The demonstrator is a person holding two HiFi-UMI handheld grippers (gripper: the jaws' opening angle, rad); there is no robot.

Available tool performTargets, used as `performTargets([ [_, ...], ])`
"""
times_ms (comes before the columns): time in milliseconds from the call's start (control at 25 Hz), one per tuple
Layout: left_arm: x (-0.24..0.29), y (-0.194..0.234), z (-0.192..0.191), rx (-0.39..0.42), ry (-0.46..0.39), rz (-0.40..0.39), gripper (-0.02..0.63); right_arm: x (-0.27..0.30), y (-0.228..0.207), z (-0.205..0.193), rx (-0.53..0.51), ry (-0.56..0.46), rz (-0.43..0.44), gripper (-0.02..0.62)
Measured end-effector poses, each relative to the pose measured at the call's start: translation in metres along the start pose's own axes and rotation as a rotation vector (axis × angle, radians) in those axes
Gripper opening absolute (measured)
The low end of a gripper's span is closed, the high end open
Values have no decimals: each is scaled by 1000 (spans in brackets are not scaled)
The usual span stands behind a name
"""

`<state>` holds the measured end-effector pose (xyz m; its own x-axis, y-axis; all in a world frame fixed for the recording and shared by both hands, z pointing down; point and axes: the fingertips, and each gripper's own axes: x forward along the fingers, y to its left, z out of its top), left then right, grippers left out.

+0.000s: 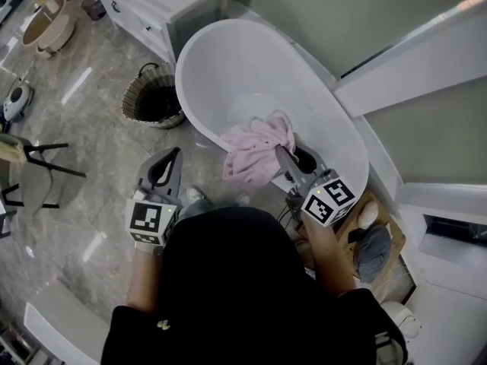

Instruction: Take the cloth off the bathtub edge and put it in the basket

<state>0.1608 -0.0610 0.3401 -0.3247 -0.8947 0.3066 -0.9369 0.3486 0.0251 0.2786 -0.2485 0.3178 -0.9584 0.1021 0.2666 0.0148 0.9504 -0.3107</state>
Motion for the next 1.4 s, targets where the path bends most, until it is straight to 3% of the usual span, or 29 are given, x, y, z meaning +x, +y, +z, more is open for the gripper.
performTargets([
  [560, -106, 173, -35, -73, -18, 188, 11, 178, 130, 47, -46, 3, 206, 62],
  [760, -126, 156, -30, -85, -27, 253, 11, 180, 142, 54, -56, -1, 274, 61],
  [840, -129, 161, -32, -87, -25, 277, 11, 193, 147, 57, -60, 1, 304, 61],
  [1040, -125, 243, -42, -125, -8, 354, 11, 297, 167, 67, -49, 37, 387, 61],
  [1400, -95, 327, -32, -174, 20, 484, 11, 418, 174, 93, -25, 102, 541, 61],
])
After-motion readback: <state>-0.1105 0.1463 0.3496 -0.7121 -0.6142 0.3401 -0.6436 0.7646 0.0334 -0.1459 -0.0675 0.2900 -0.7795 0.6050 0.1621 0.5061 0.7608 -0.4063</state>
